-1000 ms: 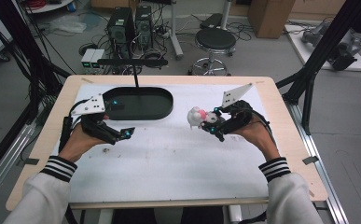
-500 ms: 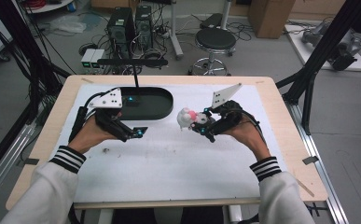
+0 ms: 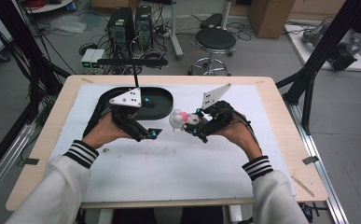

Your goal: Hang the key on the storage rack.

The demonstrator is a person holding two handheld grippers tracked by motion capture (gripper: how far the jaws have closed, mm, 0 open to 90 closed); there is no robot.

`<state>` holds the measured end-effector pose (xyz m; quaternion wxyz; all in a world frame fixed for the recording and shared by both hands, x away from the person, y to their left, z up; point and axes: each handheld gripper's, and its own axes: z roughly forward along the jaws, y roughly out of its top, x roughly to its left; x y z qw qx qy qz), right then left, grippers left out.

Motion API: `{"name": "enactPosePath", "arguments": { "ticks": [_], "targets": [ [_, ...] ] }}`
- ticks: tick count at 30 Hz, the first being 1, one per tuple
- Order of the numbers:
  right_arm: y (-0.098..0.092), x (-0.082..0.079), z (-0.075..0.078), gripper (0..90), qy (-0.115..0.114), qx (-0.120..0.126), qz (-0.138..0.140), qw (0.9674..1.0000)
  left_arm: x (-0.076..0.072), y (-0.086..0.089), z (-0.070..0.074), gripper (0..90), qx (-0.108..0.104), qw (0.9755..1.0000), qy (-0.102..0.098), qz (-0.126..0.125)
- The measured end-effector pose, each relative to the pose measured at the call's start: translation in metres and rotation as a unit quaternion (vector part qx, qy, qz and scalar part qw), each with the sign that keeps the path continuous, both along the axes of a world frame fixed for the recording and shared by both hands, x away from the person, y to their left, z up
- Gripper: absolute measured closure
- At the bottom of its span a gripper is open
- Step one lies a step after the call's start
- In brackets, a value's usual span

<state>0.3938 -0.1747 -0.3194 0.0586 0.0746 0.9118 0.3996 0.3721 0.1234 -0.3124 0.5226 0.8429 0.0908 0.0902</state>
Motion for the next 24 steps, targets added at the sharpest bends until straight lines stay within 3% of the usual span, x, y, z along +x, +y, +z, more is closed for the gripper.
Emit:
{"name": "enactPosePath", "arguments": {
  "ticks": [24],
  "targets": [
    [0.020, -0.004, 0.002, 43.6, -0.003, -0.006, 0.016, 0.9999, 0.005, -0.038, 0.001, 1.7, 0.035, 0.9990, 0.012, -0.025]
  ]
}}
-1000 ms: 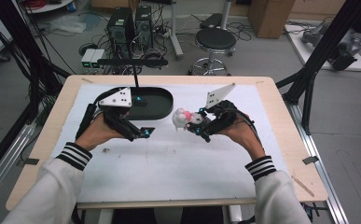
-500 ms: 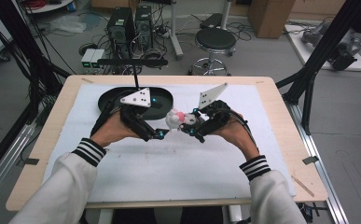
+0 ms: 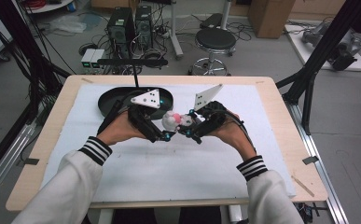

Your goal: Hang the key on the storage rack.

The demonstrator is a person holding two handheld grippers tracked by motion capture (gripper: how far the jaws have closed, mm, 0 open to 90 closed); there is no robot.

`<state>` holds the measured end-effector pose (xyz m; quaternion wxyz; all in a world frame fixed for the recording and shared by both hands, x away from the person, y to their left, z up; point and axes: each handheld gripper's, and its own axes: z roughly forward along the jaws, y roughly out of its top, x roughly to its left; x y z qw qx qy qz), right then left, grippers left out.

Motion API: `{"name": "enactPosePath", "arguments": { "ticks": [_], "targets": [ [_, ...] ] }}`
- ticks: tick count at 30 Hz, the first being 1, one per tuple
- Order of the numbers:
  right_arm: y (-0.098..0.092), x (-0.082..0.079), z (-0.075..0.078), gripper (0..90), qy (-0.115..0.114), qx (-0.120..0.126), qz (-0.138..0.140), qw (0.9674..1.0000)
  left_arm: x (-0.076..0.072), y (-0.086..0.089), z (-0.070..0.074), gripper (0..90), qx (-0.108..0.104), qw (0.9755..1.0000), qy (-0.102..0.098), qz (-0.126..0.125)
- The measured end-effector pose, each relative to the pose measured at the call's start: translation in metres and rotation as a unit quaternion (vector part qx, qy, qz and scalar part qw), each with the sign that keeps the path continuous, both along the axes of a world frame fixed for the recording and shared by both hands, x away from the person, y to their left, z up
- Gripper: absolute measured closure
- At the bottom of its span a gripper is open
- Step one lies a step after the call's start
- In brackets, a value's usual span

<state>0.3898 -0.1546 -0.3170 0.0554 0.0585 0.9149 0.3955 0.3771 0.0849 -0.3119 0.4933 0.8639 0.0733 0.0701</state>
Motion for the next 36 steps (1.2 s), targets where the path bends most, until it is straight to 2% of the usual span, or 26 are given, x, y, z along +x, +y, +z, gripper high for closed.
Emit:
{"name": "enactPosePath", "arguments": {
  "ticks": [4, 7, 10, 11, 14, 15, 18, 22, 24, 29, 36],
  "targets": [
    [0.0020, -0.0010, 0.0000, 43.6, -0.001, -0.002, 0.004, 1.0000, 0.0019, -0.0039, -0.0005, 1.8, 0.011, 0.9999, 0.000, -0.001],
    [0.0033, -0.0012, -0.0005, 43.6, -0.003, -0.004, 0.007, 1.0000, 0.0028, -0.0045, -0.0017, 8.9, 0.018, 0.9998, 0.002, -0.003],
    [0.0034, -0.0014, -0.0003, 43.6, -0.003, -0.004, 0.007, 1.0000, 0.0040, -0.0038, -0.0029, 10.4, 0.026, 0.9997, 0.003, -0.005],
    [0.0038, -0.0014, -0.0004, 43.6, -0.004, -0.005, 0.008, 0.9999, 0.0042, -0.0036, -0.0032, 14.3, 0.026, 0.9996, 0.004, -0.005],
    [0.0043, -0.0017, -0.0005, 43.6, -0.003, -0.005, 0.009, 0.9999, 0.0049, -0.0025, -0.0033, 17.9, 0.035, 0.9994, 0.008, -0.004],
    [0.0048, -0.0020, -0.0005, 43.6, -0.004, -0.006, 0.010, 0.9999, 0.0050, -0.0021, -0.0035, 23.3, 0.039, 0.9992, 0.011, -0.005],
    [0.0053, -0.0025, -0.0006, 43.6, -0.004, -0.007, 0.010, 0.9999, 0.0054, -0.0016, -0.0040, 25.8, 0.046, 0.9988, 0.011, -0.006],
    [0.0060, -0.0022, -0.0008, 43.6, -0.005, -0.007, 0.012, 0.9999, 0.0041, -0.0019, -0.0036, 36.4, 0.049, 0.9986, 0.016, -0.013],
    [0.0064, -0.0023, -0.0011, 43.6, -0.005, -0.008, 0.011, 0.9999, 0.0035, -0.0019, -0.0034, 44.0, 0.051, 0.9985, 0.007, -0.019],
    [0.0079, -0.0021, -0.0021, 43.6, -0.004, -0.010, 0.013, 0.9999, 0.0023, -0.0025, -0.0039, 50.0, 0.059, 0.9981, 0.000, -0.018],
    [0.0077, -0.0014, -0.0024, 42.4, -0.001, -0.005, 0.013, 0.9999, 0.0019, -0.0011, -0.0024, 53.3, 0.053, 0.9984, 0.002, -0.017]
  ]
}}
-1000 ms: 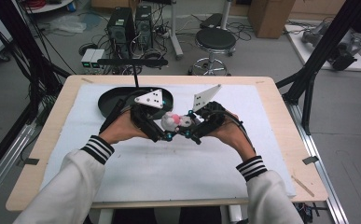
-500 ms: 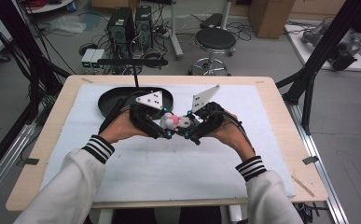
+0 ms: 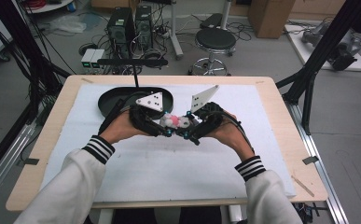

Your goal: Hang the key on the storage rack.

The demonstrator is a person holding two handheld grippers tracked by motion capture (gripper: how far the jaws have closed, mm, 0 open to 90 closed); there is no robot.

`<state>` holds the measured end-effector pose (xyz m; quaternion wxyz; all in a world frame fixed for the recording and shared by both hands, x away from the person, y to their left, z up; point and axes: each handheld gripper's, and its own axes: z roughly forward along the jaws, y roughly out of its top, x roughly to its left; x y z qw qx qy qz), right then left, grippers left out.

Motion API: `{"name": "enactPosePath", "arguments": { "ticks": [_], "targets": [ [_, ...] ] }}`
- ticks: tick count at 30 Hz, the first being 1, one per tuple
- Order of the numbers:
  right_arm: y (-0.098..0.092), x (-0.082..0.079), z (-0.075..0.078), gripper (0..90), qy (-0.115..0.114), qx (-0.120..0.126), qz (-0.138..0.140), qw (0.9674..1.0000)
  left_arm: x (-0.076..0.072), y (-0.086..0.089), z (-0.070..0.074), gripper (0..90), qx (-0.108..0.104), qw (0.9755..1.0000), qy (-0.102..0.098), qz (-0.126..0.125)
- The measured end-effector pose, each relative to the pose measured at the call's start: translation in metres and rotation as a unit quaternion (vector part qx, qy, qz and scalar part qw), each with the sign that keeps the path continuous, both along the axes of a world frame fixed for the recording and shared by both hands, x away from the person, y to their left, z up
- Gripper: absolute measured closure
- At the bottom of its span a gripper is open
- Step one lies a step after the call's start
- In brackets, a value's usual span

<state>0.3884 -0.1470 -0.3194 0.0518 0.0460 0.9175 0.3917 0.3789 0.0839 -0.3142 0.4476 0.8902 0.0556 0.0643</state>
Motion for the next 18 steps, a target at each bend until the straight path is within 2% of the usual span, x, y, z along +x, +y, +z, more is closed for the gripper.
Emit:
{"name": "enactPosePath", "arguments": {
  "ticks": [3, 5, 8, 9, 10, 12, 14, 18],
  "targets": [
    [-0.001, 0.001, 0.000, 39.3, 0.007, 0.006, 0.002, 1.0000, -0.001, 0.000, 0.001, 53.7, -0.004, 1.0000, 0.000, 0.001],
    [-0.001, 0.000, 0.000, 34.9, 0.006, 0.008, 0.000, 1.0000, -0.002, 0.000, 0.002, 54.0, -0.003, 1.0000, -0.006, 0.001],
    [-0.001, -0.001, 0.000, 18.7, -0.001, 0.018, -0.005, 0.9998, -0.003, 0.001, 0.002, 54.1, -0.004, 1.0000, -0.008, -0.003],
    [-0.002, -0.003, 0.001, 11.2, 0.001, 0.034, -0.019, 0.9993, -0.003, 0.003, 0.002, 54.1, -0.007, 0.9999, -0.009, 0.001],
    [-0.002, -0.003, 0.001, 11.2, 0.001, 0.034, -0.019, 0.9993, -0.003, 0.003, 0.002, 54.1, -0.007, 0.9999, -0.009, 0.001],
    [-0.007, -0.003, 0.000, 9.4, 0.000, 0.049, -0.031, 0.9983, -0.003, 0.005, 0.001, 54.0, -0.012, 0.9999, -0.008, 0.006],
    [-0.014, -0.004, -0.002, 1.0, 0.010, 0.067, -0.054, 0.9962, -0.003, 0.009, 0.001, 54.1, -0.014, 0.9998, -0.008, 0.011],
    [-0.027, -0.007, -0.008, 0.9, 0.009, 0.086, -0.082, 0.9928, -0.003, 0.016, 0.000, 54.0, -0.028, 0.9992, -0.010, 0.028]
  ]
}}
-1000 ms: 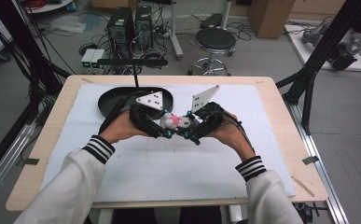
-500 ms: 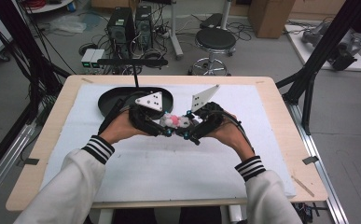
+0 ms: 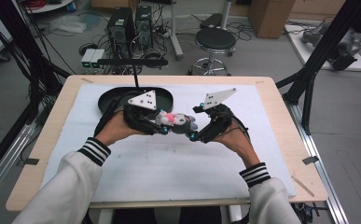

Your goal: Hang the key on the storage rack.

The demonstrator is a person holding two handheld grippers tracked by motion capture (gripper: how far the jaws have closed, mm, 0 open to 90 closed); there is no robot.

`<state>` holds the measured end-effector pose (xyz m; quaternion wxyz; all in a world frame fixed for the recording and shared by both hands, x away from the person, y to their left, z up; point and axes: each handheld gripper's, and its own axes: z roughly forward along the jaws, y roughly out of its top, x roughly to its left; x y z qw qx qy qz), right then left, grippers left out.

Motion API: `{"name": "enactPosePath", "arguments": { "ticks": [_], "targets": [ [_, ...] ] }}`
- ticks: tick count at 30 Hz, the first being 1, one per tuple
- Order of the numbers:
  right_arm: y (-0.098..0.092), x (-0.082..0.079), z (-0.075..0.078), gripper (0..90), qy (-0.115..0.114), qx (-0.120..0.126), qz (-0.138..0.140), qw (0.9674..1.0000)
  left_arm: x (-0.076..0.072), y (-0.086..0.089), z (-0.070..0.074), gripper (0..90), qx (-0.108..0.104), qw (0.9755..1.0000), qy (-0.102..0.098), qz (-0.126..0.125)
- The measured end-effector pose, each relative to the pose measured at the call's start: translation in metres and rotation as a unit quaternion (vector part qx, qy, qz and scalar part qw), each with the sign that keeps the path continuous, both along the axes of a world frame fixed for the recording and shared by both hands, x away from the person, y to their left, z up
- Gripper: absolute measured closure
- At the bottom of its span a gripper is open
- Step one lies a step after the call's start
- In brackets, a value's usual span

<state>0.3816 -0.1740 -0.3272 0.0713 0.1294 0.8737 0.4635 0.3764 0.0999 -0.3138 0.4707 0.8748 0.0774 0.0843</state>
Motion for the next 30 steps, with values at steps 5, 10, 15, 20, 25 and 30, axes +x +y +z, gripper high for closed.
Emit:
{"name": "enactPosePath", "arguments": {
  "ticks": [5, 10, 15, 20, 25, 30],
  "targets": [
    [-0.023, -0.008, -0.007, 0.9, 0.001, 0.042, -0.039, 0.9983, -0.001, 0.012, 0.002, 54.0, -0.013, 0.9997, -0.007, 0.020],
    [-0.038, -0.018, -0.014, 0.8, -0.006, 0.058, -0.054, 0.9968, -0.002, 0.028, 0.004, 54.1, -0.027, 0.9982, -0.017, 0.050],
    [-0.063, -0.030, -0.024, 0.4, -0.015, 0.090, -0.090, 0.9917, -0.002, 0.043, 0.006, 54.2, -0.039, 0.9958, -0.021, 0.080],
    [-0.081, -0.038, -0.033, 0.4, -0.026, 0.102, -0.122, 0.9869, -0.003, 0.056, 0.009, 54.2, -0.045, 0.9927, -0.033, 0.106],
    [-0.102, -0.049, -0.048, 0.4, -0.041, 0.129, -0.161, 0.9777, -0.004, 0.069, 0.010, 54.1, -0.056, 0.9883, -0.040, 0.136],
    [-0.115, -0.056, -0.057, 0.4, -0.059, 0.159, -0.188, 0.9674, -0.004, 0.082, 0.012, 54.2, -0.066, 0.9821, -0.048, 0.170]
  ]
}}
